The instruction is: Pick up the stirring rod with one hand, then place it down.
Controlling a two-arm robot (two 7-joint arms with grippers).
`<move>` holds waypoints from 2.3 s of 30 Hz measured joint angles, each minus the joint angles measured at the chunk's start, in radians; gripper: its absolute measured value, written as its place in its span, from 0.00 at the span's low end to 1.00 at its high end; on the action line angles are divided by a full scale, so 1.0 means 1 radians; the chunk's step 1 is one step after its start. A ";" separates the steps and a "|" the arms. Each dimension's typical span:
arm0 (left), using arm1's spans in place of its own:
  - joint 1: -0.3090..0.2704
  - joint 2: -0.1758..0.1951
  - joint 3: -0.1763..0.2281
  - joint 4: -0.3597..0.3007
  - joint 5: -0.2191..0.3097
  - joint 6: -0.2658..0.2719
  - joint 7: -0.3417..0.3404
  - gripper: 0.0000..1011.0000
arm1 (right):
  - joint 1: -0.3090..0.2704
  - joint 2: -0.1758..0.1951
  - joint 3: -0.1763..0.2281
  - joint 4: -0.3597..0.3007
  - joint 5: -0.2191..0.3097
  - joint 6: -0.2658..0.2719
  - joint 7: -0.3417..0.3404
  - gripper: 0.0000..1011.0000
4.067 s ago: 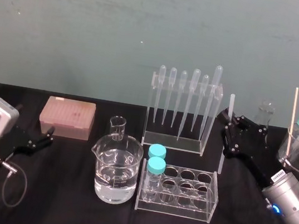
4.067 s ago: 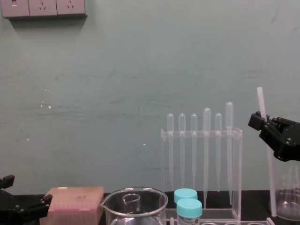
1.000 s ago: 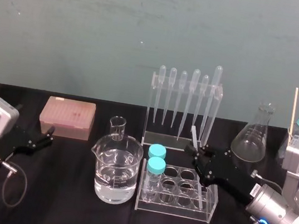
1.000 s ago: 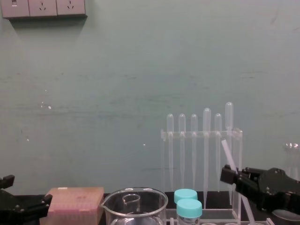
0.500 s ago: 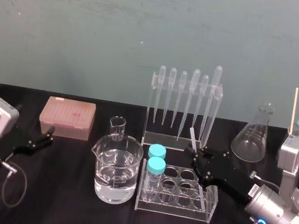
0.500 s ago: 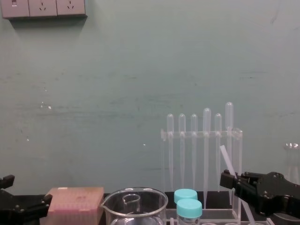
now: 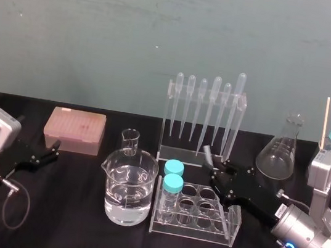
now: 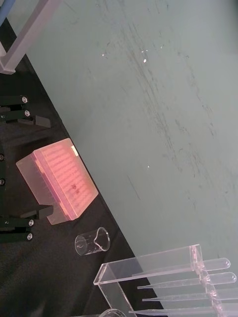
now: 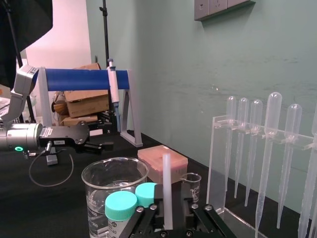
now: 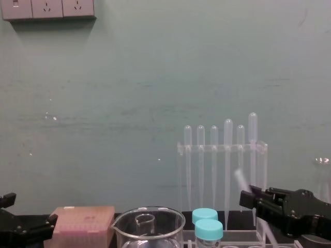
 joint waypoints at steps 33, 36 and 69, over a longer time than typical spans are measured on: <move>0.000 0.000 0.000 0.000 0.000 0.000 0.000 0.99 | -0.028 -0.009 0.084 -0.067 0.000 -0.187 -0.043 0.99; 0.000 0.000 0.000 0.000 0.000 0.000 0.000 0.99 | -0.052 -0.010 0.128 -0.090 -0.012 -0.194 -0.116 0.99; 0.000 0.000 0.000 0.000 0.000 0.000 0.000 0.99 | -0.165 0.000 0.213 -0.128 -0.022 0.079 -0.356 0.99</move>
